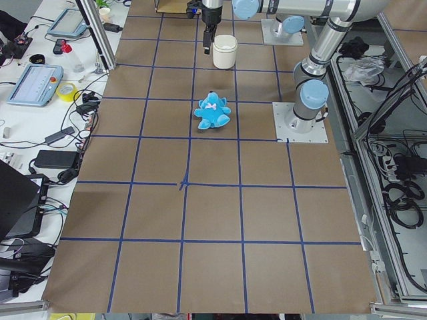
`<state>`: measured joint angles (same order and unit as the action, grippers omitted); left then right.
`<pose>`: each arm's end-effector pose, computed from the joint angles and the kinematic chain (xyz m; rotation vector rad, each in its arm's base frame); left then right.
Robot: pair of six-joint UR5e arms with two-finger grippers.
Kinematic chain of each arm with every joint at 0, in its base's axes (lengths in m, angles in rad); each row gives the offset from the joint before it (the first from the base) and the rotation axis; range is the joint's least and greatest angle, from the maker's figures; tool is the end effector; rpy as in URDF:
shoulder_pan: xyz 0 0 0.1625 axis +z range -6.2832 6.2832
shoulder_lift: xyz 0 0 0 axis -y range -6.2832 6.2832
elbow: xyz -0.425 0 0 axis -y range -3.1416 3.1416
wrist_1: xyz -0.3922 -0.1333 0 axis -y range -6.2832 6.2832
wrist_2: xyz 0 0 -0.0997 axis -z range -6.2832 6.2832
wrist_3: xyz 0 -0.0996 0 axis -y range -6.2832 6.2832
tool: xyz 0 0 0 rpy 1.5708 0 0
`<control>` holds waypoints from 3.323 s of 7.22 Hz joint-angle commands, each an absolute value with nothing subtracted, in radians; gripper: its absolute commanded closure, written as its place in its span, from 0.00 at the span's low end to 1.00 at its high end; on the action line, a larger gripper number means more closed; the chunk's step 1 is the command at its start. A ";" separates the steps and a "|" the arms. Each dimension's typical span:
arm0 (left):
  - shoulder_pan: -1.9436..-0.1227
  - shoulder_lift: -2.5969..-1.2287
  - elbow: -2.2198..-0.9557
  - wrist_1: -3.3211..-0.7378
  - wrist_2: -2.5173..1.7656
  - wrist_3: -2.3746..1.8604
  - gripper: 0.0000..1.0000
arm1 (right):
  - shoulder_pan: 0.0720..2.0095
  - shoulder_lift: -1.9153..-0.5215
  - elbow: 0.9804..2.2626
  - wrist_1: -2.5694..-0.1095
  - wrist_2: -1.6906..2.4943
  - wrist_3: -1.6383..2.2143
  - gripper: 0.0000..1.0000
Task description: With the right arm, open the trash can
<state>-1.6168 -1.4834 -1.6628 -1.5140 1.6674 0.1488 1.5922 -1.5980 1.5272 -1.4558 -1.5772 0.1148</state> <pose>-0.1447 -0.4537 0.4903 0.2920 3.0276 -0.0717 0.1428 -0.4719 0.5112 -0.1460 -3.1280 -0.0684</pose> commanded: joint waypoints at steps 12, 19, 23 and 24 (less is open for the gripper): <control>-1.617 -1.483 -1.663 -1.514 1.667 0.149 0.00 | 1.623 -1.597 1.603 -1.476 -1.545 0.104 0.87; -1.617 -1.483 -1.663 -1.514 1.667 0.149 0.00 | 1.782 -1.513 1.848 -1.756 -1.489 0.231 1.00; -1.617 -1.483 -1.663 -1.514 1.667 0.149 0.00 | 1.793 -1.497 1.887 -1.755 -1.488 0.232 1.00; -1.617 -1.483 -1.663 -1.514 1.667 0.149 0.00 | 1.793 -1.497 1.888 -1.755 -1.453 0.229 1.00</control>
